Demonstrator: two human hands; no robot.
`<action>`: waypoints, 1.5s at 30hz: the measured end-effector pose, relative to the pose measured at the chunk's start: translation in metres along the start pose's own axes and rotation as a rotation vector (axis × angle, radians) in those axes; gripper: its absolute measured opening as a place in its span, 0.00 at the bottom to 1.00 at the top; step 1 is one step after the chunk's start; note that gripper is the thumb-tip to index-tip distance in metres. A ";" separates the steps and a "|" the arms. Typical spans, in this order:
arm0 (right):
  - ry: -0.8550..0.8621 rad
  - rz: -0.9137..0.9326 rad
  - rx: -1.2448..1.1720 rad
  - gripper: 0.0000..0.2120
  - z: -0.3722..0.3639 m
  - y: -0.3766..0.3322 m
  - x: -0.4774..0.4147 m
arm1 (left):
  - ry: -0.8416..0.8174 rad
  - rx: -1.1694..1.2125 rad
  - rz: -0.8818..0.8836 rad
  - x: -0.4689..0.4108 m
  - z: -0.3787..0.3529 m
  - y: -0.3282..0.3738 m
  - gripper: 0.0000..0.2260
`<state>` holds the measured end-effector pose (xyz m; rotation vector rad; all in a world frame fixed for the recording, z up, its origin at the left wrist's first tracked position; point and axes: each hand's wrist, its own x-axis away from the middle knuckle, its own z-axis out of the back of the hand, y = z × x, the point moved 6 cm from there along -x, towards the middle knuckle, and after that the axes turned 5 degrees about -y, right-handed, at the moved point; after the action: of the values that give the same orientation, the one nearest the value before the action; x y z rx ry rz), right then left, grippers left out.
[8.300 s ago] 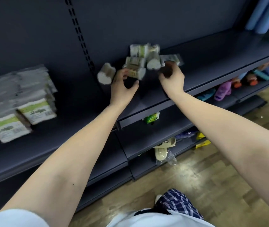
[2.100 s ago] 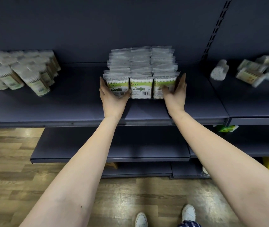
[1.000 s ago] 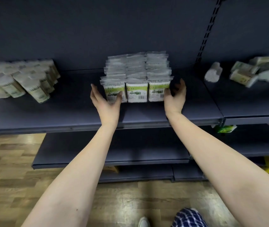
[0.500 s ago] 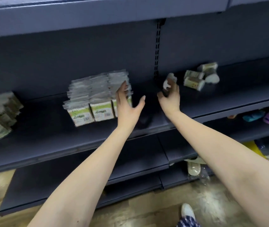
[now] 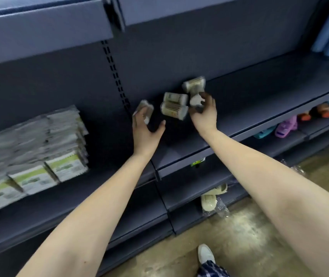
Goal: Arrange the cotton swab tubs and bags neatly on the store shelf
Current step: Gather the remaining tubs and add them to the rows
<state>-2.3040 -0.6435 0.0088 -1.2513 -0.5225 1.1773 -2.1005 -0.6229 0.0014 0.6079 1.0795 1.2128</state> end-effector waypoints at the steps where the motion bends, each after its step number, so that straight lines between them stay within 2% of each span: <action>1: -0.005 0.014 0.019 0.23 0.007 0.006 -0.008 | -0.043 -0.053 0.012 -0.007 -0.012 -0.002 0.27; 3: -0.030 0.020 0.072 0.23 0.024 0.018 -0.028 | -0.121 -0.143 0.038 -0.022 -0.039 -0.004 0.28; 6: -0.109 0.067 0.113 0.24 0.042 0.031 -0.056 | -0.137 -0.182 0.042 -0.039 -0.064 -0.005 0.30; 11: -0.403 0.127 0.317 0.28 0.035 0.059 -0.087 | -0.170 -0.371 0.092 -0.055 -0.092 -0.006 0.34; 13: -0.487 0.130 0.322 0.29 0.030 0.066 -0.092 | -0.171 -0.418 0.103 -0.062 -0.096 -0.009 0.33; 20: -0.667 0.154 0.356 0.33 0.007 0.072 -0.107 | -0.184 -0.326 0.153 -0.062 -0.095 -0.019 0.34; 22: -0.666 0.173 0.379 0.33 0.004 0.075 -0.110 | -0.145 -0.319 0.166 -0.059 -0.093 -0.017 0.33; 27: -0.586 0.160 0.321 0.26 0.013 0.072 -0.112 | -0.015 -0.261 0.246 -0.051 -0.088 -0.009 0.29; 34: -0.661 0.183 0.317 0.24 0.020 0.071 -0.118 | 0.045 -0.115 0.306 -0.047 -0.081 -0.006 0.20; 40: -0.787 0.281 0.405 0.31 0.006 0.063 -0.117 | 0.120 0.094 0.422 -0.042 -0.079 -0.007 0.22; 45: -0.767 0.286 0.471 0.26 0.001 0.066 -0.116 | 0.100 0.066 0.378 -0.042 -0.078 -0.007 0.22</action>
<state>-2.3734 -0.7536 -0.0196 -0.4455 -0.5782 1.9033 -2.1667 -0.6768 -0.0222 0.8359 1.1232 1.5507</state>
